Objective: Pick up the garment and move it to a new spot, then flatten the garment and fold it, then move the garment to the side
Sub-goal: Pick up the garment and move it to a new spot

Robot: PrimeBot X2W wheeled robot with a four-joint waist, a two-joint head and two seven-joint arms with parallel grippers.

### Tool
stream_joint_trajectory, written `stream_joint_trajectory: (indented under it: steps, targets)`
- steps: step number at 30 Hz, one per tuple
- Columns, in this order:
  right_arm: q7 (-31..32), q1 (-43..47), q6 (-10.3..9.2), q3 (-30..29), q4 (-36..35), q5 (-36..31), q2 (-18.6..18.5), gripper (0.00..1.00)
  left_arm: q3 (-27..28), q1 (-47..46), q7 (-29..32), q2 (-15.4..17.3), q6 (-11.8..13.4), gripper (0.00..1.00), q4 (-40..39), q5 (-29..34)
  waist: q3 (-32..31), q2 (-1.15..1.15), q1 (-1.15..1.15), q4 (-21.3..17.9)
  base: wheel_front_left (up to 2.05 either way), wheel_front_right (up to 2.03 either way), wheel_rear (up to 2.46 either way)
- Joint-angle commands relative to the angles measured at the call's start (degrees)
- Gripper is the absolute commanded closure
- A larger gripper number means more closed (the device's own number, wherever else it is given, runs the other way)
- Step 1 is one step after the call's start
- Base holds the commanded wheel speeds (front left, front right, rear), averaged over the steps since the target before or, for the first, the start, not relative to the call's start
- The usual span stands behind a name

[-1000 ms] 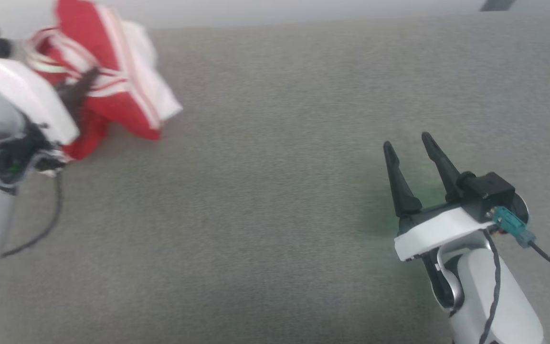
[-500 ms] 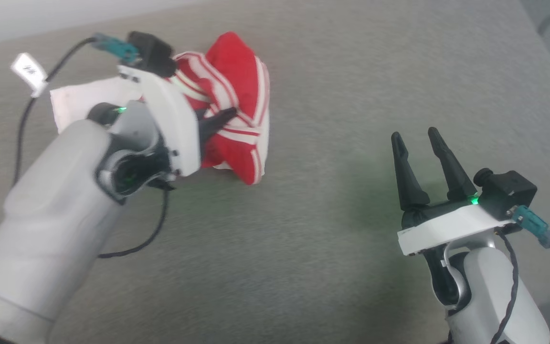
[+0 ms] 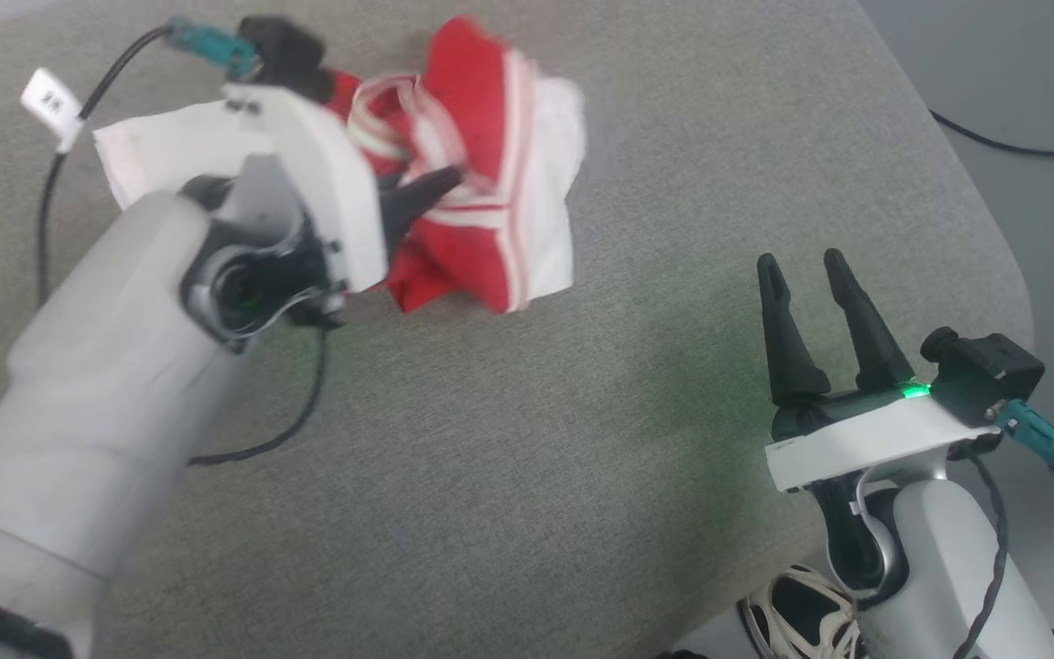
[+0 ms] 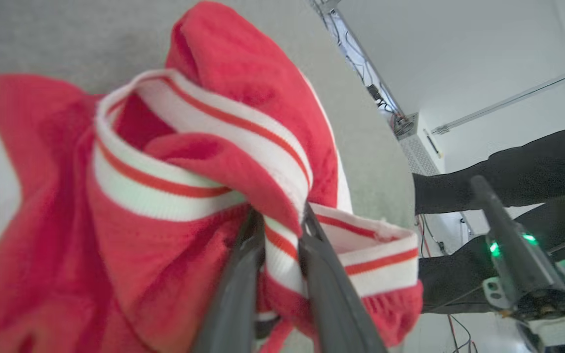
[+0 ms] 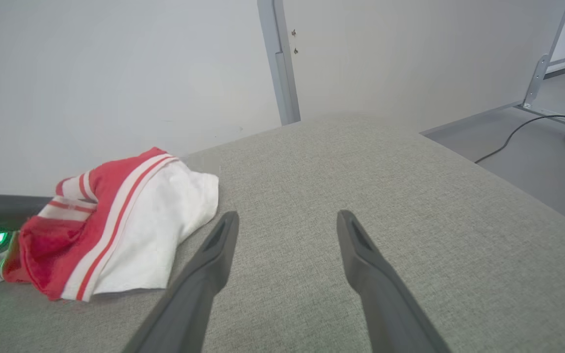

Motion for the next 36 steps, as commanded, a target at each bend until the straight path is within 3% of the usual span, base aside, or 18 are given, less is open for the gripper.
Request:
stream_joint_trajectory:
  steps: [1, 9, 14, 18, 23, 25, 27, 36]
  targets:
    - [-0.2, -0.3, 0.00, 0.2, -0.2, 0.4, 0.2, 0.00, -0.7, 0.6, 0.3, 0.9, -0.1, 1.00, 1.1, 0.9, 0.4, 0.00, 0.00, -0.4, 0.00, 0.00, 0.00]
    - [-0.2, -1.7, 0.00, 1.2, -1.2, 1.9, 0.2, 0.00, -10.3, -0.2, 2.7, 6.0, 0.1, 1.00, 6.3, 7.7, 1.6, 0.00, 0.00, -1.4, 0.00, 0.00, 0.00]
    - [-0.2, -1.3, 0.00, 1.6, -1.8, 2.6, 0.2, 0.00, -22.4, -1.3, 4.9, 9.1, 0.2, 1.00, 5.7, 14.8, 2.6, 0.00, 0.00, -2.0, 0.00, 0.00, 0.00]
    - [-0.2, -1.2, 0.00, 2.3, -1.9, 3.3, 0.2, 0.00, -30.0, -2.0, 4.3, 10.7, 0.2, 1.00, 7.0, 17.0, 3.2, 0.00, 0.00, -2.7, 0.00, 0.00, 0.00]
    - [-0.2, -1.3, 0.00, 1.8, -1.7, 3.3, 0.1, 0.00, -33.2, -3.3, 1.6, 10.5, 0.3, 0.79, 8.1, 16.7, 3.1, 0.00, 0.00, -2.5, 0.00, 0.00, 0.00]
    - [-0.2, -1.2, 0.00, 1.4, -1.5, 2.7, 0.2, 0.00, -34.0, -4.3, -0.9, 10.4, 0.3, 0.45, 7.6, 17.3, 2.5, 0.00, 0.00, -1.8, 0.00, 0.00, 0.00]
    - [-0.2, -1.2, 0.00, 1.1, -1.3, 2.1, 0.2, 0.00, -34.2, -5.3, -4.1, 10.4, 0.2, 0.03, 7.3, 17.2, 1.5, 0.00, 0.00, -0.7, 0.00, 0.00, 0.00]
    - [-0.2, -0.4, 0.00, -1.3, 0.4, -4.1, 0.1, 0.00, -31.5, -7.3, -22.5, 6.7, 0.0, 0.00, 2.9, 9.1, -6.0, 0.00, 0.00, 8.0, 0.00, 0.00, 0.00]
